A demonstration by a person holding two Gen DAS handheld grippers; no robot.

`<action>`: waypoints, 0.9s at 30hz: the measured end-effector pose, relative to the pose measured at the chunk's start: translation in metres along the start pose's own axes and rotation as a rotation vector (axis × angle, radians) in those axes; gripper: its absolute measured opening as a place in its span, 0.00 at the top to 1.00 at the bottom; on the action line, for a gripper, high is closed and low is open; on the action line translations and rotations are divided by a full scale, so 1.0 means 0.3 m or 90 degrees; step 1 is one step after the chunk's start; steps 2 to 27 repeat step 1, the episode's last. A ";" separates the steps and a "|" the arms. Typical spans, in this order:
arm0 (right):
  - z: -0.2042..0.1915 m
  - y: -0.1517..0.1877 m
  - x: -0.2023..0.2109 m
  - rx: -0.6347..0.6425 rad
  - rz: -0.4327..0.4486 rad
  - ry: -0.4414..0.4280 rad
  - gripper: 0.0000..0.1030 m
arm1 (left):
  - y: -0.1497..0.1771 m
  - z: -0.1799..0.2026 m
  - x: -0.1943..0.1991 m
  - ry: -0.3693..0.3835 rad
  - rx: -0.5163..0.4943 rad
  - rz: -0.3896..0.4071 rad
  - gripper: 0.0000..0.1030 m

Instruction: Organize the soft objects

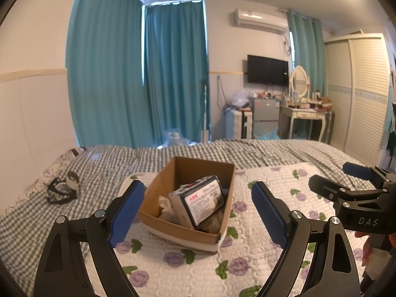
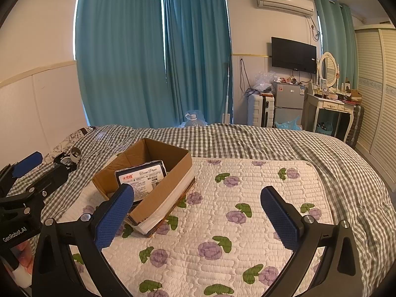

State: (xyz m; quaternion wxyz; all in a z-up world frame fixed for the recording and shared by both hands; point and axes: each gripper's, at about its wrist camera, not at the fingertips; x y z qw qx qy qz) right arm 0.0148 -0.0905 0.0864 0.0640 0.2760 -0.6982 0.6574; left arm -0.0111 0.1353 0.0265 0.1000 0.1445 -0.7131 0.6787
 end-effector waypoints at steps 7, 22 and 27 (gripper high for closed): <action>0.002 0.002 0.001 -0.001 0.000 0.000 0.00 | 0.000 -0.001 0.000 0.002 0.000 -0.001 0.13; 0.002 0.002 0.001 -0.001 0.000 0.000 0.00 | 0.000 -0.001 0.000 0.002 0.000 -0.001 0.13; 0.002 0.002 0.001 -0.001 0.000 0.000 0.00 | 0.000 -0.001 0.000 0.002 0.000 -0.001 0.13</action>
Point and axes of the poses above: each gripper's, at about its wrist camera, not at the fingertips, and x roughly against the way its jaws point, z to its right, y to its underside, and after that the axes turned 4 degrees about -y, right-handed
